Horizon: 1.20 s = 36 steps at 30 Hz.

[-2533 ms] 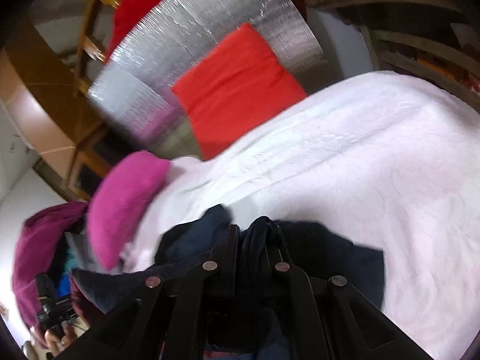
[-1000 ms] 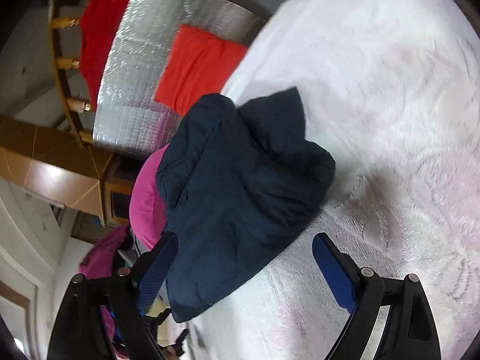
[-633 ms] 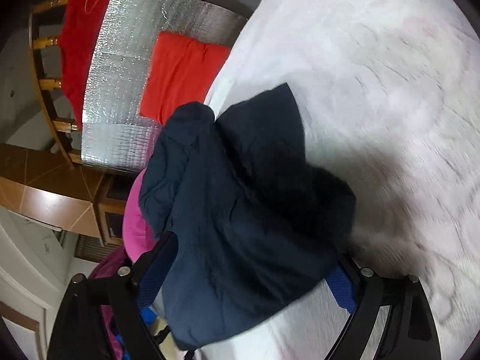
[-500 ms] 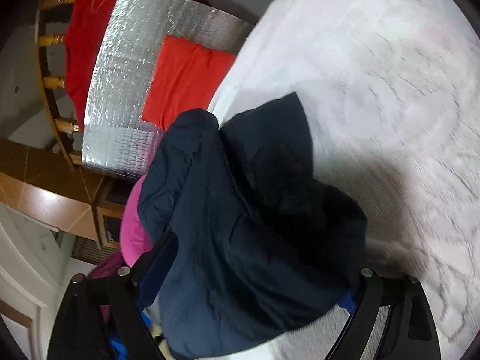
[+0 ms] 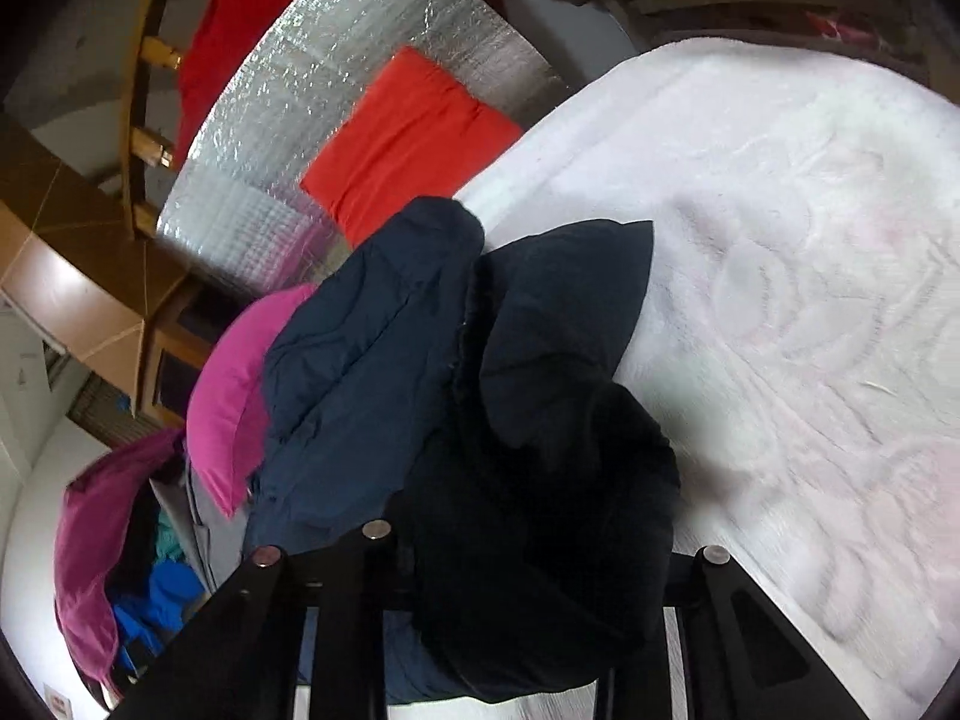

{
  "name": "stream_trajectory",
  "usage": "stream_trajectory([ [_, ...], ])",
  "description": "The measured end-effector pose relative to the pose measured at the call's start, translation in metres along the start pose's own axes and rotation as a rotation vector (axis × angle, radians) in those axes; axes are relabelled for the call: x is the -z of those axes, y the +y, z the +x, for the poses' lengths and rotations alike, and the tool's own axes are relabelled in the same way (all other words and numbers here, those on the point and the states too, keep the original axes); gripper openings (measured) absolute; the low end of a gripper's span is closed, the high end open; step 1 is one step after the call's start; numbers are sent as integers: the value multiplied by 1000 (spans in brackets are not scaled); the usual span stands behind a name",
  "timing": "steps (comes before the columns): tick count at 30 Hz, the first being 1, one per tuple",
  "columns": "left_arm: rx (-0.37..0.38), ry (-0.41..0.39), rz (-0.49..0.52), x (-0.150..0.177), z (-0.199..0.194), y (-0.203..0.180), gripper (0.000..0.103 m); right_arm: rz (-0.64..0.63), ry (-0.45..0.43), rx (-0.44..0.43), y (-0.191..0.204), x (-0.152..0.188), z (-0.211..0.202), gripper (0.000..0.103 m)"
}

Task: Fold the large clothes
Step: 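Lower the folded jacket bundle onto the bed and open both tools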

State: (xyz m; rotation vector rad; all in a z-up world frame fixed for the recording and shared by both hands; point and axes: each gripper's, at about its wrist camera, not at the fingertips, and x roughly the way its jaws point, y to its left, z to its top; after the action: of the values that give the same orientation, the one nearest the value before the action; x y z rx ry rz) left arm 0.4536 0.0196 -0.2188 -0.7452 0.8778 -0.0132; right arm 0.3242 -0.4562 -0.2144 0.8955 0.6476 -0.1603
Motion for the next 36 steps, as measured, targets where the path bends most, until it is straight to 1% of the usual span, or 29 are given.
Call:
stream_trajectory([
  [2,-1,18,11,7,-9,5,17,1,27,9,-5,5,-12,31],
  [6,4,69,65,29,-32,15,17,-23,76,18,-22,19,-45,30],
  [8,4,83,83,39,-43,20,17,-31,88,18,-29,27,-59,30],
  [11,5,88,125,56,-60,27,17,-16,95,15,-47,48,-87,31],
  [13,-14,100,151,68,-69,34,22,1,109,21,-57,60,-99,31],
  [15,-34,117,144,74,-75,45,33,27,145,27,-67,66,-108,36],
  [16,-40,123,133,73,-78,50,35,44,166,29,-70,67,-112,39],
  [18,-40,138,114,70,-89,61,41,73,198,33,-74,65,-121,50],
  [19,-51,138,121,69,-94,63,43,79,201,34,-76,63,-129,52],
  [20,-72,126,136,68,-101,65,48,76,211,41,-78,62,-135,55],
  [21,-104,97,163,68,-110,65,51,66,231,52,-80,59,-143,55],
  [22,-151,45,197,68,-119,62,52,52,237,63,-79,56,-150,55],
  [23,-183,6,222,67,-125,59,55,32,230,74,-79,51,-155,56],
  [24,-222,-38,266,63,-128,46,59,-6,191,118,-76,44,-166,58],
  [25,-233,-55,298,61,-129,37,59,-32,154,152,-69,39,-171,61],
  [26,-233,-70,330,59,-128,26,61,-58,111,178,-65,31,-177,68],
  [27,-225,-74,348,56,-126,16,65,-79,66,183,-59,22,-180,73],
  [28,-215,-72,357,53,-122,8,67,-93,36,172,-52,13,-179,75],
  [29,-209,-65,367,50,-116,2,70,-103,28,160,-46,5,-172,75],
  [30,-222,-47,374,44,-104,-7,70,-120,33,147,-36,-6,-158,75],
  [32,-248,-16,357,37,-83,-12,70,-142,31,144,-23,-21,-131,76],
  [34,-263,25,334,30,-52,-16,70,-157,30,154,-12,-39,-95,76],
  [36,-277,56,311,30,-32,-12,70,-180,44,178,-5,-54,-62,77],
])
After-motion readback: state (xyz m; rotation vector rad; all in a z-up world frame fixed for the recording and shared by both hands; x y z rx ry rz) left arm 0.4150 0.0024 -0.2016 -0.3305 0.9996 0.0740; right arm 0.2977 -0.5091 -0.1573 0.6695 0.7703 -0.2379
